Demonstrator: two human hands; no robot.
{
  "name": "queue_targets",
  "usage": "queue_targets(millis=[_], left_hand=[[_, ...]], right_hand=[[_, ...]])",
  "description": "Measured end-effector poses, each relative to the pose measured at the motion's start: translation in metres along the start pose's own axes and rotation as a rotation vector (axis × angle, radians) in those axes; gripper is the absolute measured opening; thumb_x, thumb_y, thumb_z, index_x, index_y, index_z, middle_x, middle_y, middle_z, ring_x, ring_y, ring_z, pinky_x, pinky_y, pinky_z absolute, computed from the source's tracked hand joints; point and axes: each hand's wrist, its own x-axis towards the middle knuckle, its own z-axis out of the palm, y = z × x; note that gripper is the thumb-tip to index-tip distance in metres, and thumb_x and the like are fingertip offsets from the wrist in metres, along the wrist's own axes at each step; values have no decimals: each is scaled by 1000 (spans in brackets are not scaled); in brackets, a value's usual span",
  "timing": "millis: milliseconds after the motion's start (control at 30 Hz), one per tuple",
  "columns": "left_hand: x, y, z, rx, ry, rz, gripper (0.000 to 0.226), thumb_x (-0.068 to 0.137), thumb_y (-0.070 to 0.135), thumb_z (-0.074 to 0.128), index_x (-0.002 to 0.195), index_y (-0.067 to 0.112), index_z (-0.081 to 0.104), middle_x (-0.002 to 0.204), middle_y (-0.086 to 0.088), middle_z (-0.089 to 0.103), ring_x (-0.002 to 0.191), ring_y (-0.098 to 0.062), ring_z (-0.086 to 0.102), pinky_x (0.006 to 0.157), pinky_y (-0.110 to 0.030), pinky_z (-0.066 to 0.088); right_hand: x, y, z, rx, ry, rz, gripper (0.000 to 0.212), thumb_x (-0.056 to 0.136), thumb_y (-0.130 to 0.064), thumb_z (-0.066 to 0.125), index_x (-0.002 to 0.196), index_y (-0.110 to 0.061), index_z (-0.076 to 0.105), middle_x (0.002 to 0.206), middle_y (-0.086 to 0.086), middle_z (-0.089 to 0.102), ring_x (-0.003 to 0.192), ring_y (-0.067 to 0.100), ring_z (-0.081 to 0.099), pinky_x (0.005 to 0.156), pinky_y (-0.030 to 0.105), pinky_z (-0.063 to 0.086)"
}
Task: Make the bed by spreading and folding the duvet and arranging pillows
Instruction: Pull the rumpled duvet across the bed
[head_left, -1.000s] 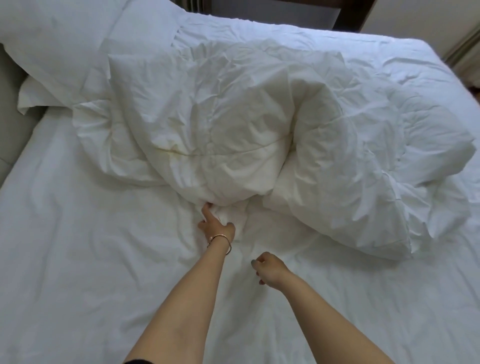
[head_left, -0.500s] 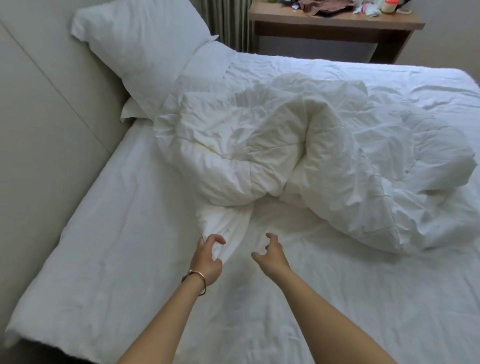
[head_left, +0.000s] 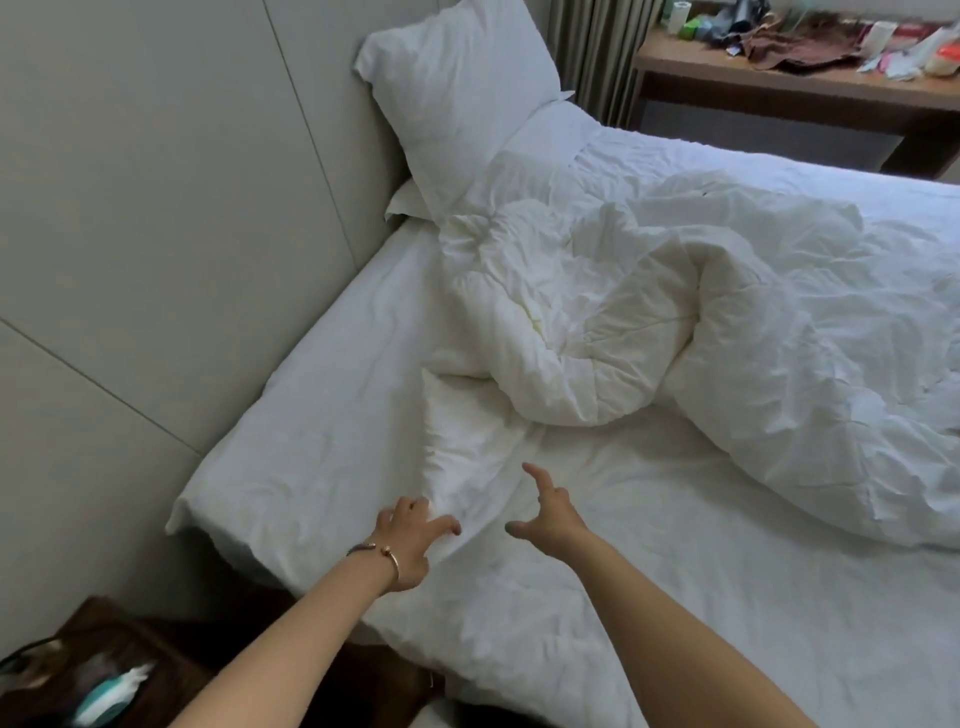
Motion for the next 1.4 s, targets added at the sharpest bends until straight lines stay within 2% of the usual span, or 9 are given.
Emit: queue_targets(millis=[100, 200, 400, 567, 733, 933, 1133, 1267, 1400], left_hand=[[17, -17, -12, -550, 145, 56, 75, 88, 39, 58, 142, 57, 10, 124, 5, 37, 117, -14, 41, 100, -30, 39], [46, -33, -20, -1083, 423, -149, 66, 93, 36, 57, 146, 38, 18, 132, -4, 41, 114, -19, 52, 94, -31, 43], [108, -63, 0, -1056, 235, -435, 77, 86, 39, 64, 148, 31, 18, 145, -13, 29, 127, -35, 43, 104, -40, 38], [131, -51, 16, -1143, 257, -401, 95, 80, 25, 71, 149, 33, 5, 147, -5, 16, 122, -26, 43, 99, -32, 37], [127, -37, 12, -1434, 176, -232, 90, 82, 3, 62, 148, 30, 8, 142, -1, 36, 108, -15, 47, 88, -23, 42], [56, -58, -68, -813, 547, 107, 69, 69, 6, 45, 122, 51, 47, 123, 10, 48, 116, -14, 52, 88, -19, 42], [-78, -185, -104, -147, 1044, -273, 83, 57, -14, 58, 114, 46, 61, 99, 6, 47, 94, -21, 49, 57, -33, 50], [-77, -214, -62, 27, 562, -500, 91, 72, -5, 57, 140, 50, 33, 138, 1, 31, 119, -27, 41, 91, -37, 45], [-52, -237, -15, -369, 145, -633, 83, 83, 15, 53, 148, 47, 13, 156, 5, 2, 139, -24, 18, 112, -33, 30]], right_hand=[[6, -15, 16, 38, 4, 7, 84, 84, -29, 72, 147, -44, 17, 136, 12, 39, 96, 18, 52, 77, 28, 52], [15, -31, 33, 79, 3, 25, 80, 86, -29, 70, 146, -43, 19, 134, 10, 40, 101, 21, 56, 75, 25, 52], [38, -42, 70, 116, -3, 77, 74, 88, -28, 68, 146, -41, 23, 130, 6, 41, 122, 20, 48, 64, 13, 42], [48, -26, 88, 103, 7, 131, 71, 89, -28, 66, 144, -43, 23, 126, 5, 42, 115, 16, 49, 63, 13, 43], [40, -24, 81, 61, 3, 154, 76, 88, -31, 65, 145, -46, 17, 124, 0, 37, 88, 9, 55, 64, 14, 45], [56, -65, 27, 214, 173, 20, 85, 79, -51, 72, 145, -49, 19, 131, -1, 36, 108, 20, 56, 80, 23, 46], [71, -112, 18, 70, 116, -193, 76, 81, -50, 70, 144, -42, 29, 144, -5, 35, 124, 21, 48, 92, 35, 48], [74, -138, 52, -167, -16, -182, 64, 87, -43, 66, 143, -25, 38, 143, 7, 38, 123, 22, 50, 93, 30, 46], [67, -161, 81, -249, -80, -264, 65, 87, -41, 65, 144, -31, 35, 142, 2, 35, 116, 19, 53, 90, 31, 48]])
